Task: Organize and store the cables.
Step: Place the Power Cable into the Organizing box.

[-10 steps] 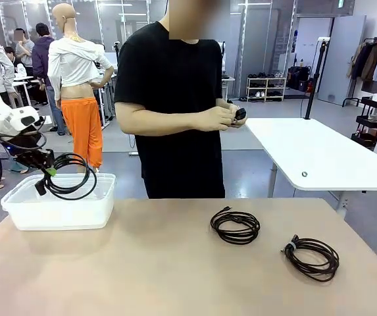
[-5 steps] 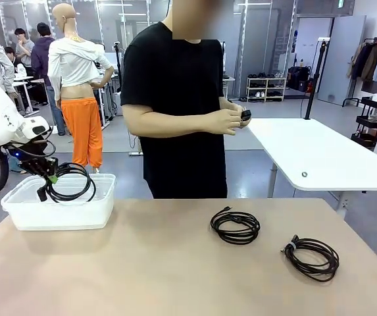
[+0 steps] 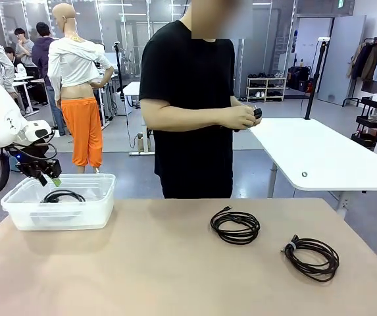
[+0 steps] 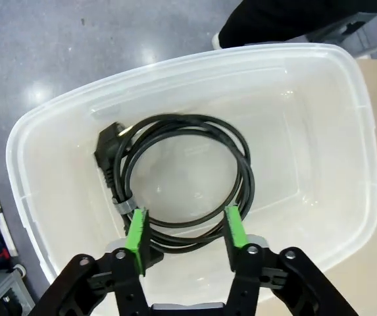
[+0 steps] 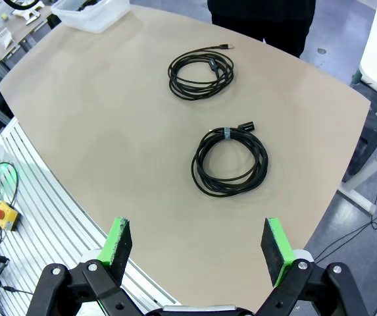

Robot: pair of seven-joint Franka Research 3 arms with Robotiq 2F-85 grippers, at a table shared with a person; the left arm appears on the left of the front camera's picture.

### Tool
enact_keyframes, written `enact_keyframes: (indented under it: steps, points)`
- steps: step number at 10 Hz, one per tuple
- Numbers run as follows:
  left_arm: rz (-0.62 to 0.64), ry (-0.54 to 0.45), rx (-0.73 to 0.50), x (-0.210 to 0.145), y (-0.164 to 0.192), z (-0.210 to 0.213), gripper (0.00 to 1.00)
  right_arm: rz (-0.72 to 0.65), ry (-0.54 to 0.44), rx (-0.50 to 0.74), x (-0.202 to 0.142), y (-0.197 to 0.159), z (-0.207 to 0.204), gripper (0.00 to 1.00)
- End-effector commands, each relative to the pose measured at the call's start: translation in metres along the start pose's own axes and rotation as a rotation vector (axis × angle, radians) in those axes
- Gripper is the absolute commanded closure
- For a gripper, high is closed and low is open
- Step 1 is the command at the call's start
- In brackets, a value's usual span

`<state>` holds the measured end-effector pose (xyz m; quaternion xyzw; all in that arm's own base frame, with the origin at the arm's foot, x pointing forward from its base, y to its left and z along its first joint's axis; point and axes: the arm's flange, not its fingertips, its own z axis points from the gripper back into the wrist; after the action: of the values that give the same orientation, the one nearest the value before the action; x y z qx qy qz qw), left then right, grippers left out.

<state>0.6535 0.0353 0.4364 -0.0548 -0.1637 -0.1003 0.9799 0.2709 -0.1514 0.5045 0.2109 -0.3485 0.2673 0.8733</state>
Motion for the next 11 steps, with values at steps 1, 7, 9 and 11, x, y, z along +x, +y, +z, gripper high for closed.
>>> enact_keyframes:
  steps: [1, 7, 9, 11]
  points:
    - [0.016, 0.013, -0.018, 0.0027, 0.0007, 0.0092, 0.1, 0.016, -0.005, 0.01, -0.0001, -0.0003, 0.0018, 0.0]
    - [0.0, -0.005, -0.003, 0.0009, -0.0007, 0.0067, 0.0, 0.016, -0.005, 0.01, -0.0001, -0.0003, 0.0018, 0.0]
    - [0.0, -0.005, -0.003, 0.0009, -0.0007, 0.0067, 0.0, 0.016, -0.005, 0.01, -0.0001, -0.0003, 0.0018, 0.0]
    - [0.0, -0.005, -0.003, 0.0009, -0.0007, 0.0067, 0.0, 0.016, -0.005, 0.01, -0.0001, -0.0003, 0.0018, 0.0]
